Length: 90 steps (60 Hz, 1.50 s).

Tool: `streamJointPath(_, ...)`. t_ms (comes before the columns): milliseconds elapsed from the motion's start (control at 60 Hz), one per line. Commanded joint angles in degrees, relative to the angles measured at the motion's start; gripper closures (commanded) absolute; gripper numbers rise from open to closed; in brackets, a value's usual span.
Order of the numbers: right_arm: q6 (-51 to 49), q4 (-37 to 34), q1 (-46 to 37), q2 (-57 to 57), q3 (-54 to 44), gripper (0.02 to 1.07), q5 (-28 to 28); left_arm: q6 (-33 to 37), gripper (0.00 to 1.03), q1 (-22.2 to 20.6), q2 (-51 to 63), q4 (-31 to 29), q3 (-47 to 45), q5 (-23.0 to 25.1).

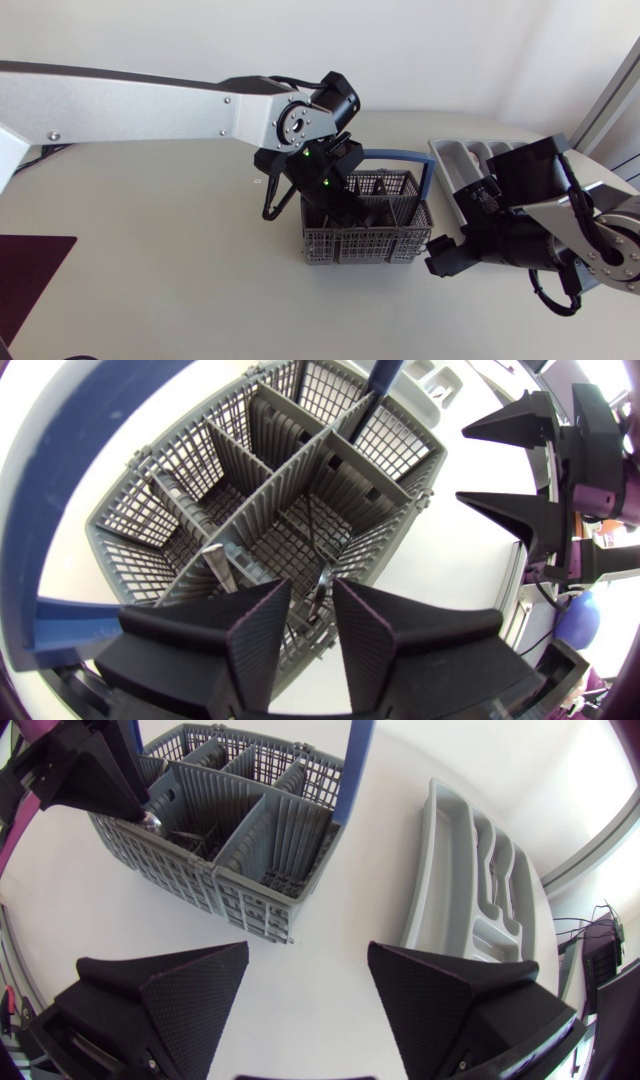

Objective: Sort the cutlery from the basket into the organizer compartments.

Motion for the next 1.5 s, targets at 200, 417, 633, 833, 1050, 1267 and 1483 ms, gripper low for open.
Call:
streamJointPath(200,-0.9,0.7,-0.4,-0.3,-1.8,0.21,0.1,-1.2,1.0,-1.2,1.8,-0.5,-1.8,0.0)
streamJointPath(417,-1.2,1.0,-0.7,-0.4,-2.1,0.21,0.1,-1.5,1.0,-0.3,2.2,-0.6,-1.5,2.1)
streamJointPath(633,-1.2,1.1,-0.7,-0.8,-2.5,0.21,0.1,-1.6,1.0,1.2,0.4,-1.0,-1.0,3.2)
streamJointPath(833,-1.2,0.8,-0.7,-1.7,-2.5,0.21,0.1,-1.2,1.0,1.9,-1.5,-2.2,-0.6,4.8)
streamJointPath(1050,-1.1,1.3,-0.9,-2.2,-2.8,0.21,0.0,-0.2,0.82,-0.5,-8.3,-2.4,-1.5,1.8)
streamJointPath(1267,-0.9,1.4,-0.8,-2.3,-2.6,0.21,0.0,0.1,0.78,-3.1,-8.5,-2.4,-0.5,-2.5)
streamJointPath(1483,-1.0,1.2,-0.8,-3.3,-3.1,0.21,0.0,0.1,0.75,-5.3,-3.2,-1.8,0.9,-6.3)
